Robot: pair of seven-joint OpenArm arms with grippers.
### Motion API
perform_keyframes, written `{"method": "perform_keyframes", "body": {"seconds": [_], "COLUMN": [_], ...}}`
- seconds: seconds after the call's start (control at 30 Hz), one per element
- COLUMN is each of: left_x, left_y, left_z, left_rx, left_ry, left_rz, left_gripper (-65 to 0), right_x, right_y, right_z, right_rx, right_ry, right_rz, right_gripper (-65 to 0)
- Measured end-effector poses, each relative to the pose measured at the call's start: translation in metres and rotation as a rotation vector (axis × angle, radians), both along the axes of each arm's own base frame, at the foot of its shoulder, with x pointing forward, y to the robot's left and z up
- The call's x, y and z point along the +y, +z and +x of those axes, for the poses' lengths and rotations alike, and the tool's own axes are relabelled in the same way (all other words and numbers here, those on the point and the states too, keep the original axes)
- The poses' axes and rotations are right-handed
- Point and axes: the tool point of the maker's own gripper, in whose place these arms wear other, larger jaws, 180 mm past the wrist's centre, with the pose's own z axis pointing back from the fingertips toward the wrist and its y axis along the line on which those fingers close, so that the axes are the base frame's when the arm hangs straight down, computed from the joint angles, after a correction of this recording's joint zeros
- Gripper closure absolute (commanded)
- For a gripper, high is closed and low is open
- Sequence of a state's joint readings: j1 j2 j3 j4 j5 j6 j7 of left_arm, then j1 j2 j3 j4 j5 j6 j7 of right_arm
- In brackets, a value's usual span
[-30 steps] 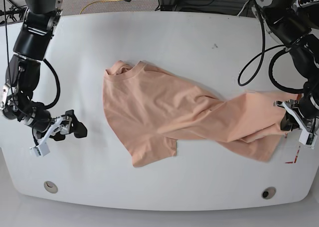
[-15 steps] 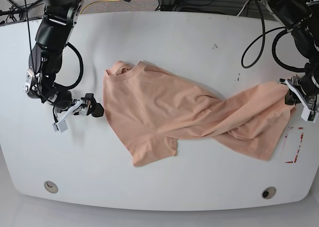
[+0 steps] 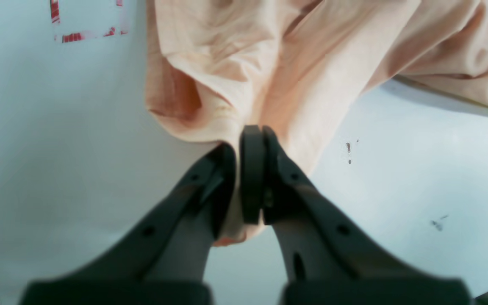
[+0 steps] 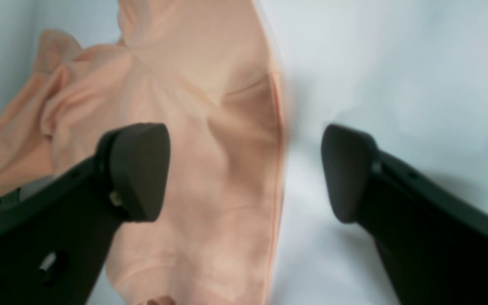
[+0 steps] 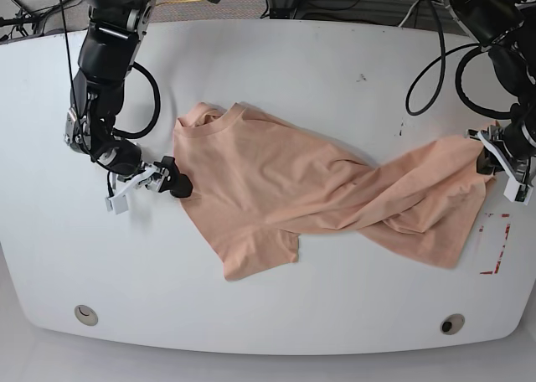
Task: Fold the T-shirt properly
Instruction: 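Move the right gripper toward the shirt collar and grasp it, then lift the shirt with both grippers and swing it toward the table edge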
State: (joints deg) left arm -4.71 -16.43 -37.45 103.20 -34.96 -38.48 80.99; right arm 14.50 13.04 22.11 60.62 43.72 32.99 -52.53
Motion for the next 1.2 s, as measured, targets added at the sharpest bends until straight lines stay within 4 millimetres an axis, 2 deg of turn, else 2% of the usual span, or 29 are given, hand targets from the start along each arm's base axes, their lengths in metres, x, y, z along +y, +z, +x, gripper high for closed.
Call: {"method": "perform_keyframes", "body": {"seconds": [0.1, 0.33, 0.53, 0.6, 0.67, 0.8, 0.83, 1.07, 1.2], "left_x": [0.0, 0.001, 0.001, 0.001, 0.001, 0.001, 0.001, -0.001, -0.002], "left_y": [0.0, 0.0, 0.0, 0.0, 0.0, 0.0, 0.0, -0.001, -0.001], "left_z": [0.0, 0.0, 0.0, 0.0, 0.0, 0.0, 0.0, 0.0, 0.0], "left_rx": [0.0, 0.001, 0.001, 0.002, 0.002, 0.003, 0.003, 0.005, 0.005], "left_ry": [0.001, 0.001, 0.002, 0.0, 0.0, 0.0, 0.0, -0.003, -0.006], "left_rz": [0.002, 0.004, 0.005, 0.006, 0.005, 0.006, 0.006, 0.004, 0.002], "left_gripper": [0.0, 0.0, 0.0, 0.0, 0.0, 0.0, 0.0, 0.0, 0.0], "right_x": [0.011, 0.058, 0.066, 0.066, 0.065, 0.06, 0.058, 0.04, 0.04], "right_y": [-0.002, 0.001, 0.003, 0.003, 0.002, -0.005, -0.007, -0.012, -0.013], "right_z": [0.003, 0.011, 0.019, 0.021, 0.022, 0.02, 0.02, 0.019, 0.006], "right_rx": [-0.003, 0.002, 0.013, 0.015, 0.025, 0.069, 0.084, 0.105, 0.115], "right_ry": [0.015, 0.045, 0.003, 0.001, -0.008, -0.024, -0.042, -0.094, -0.072], "right_rz": [0.01, 0.09, 0.122, 0.119, 0.11, 0.089, 0.091, 0.068, 0.05], "right_gripper": [-53.3, -53.3, -52.3, -46.9, -38.2, -5.2, 0.0, 0.0, 0.0]}}
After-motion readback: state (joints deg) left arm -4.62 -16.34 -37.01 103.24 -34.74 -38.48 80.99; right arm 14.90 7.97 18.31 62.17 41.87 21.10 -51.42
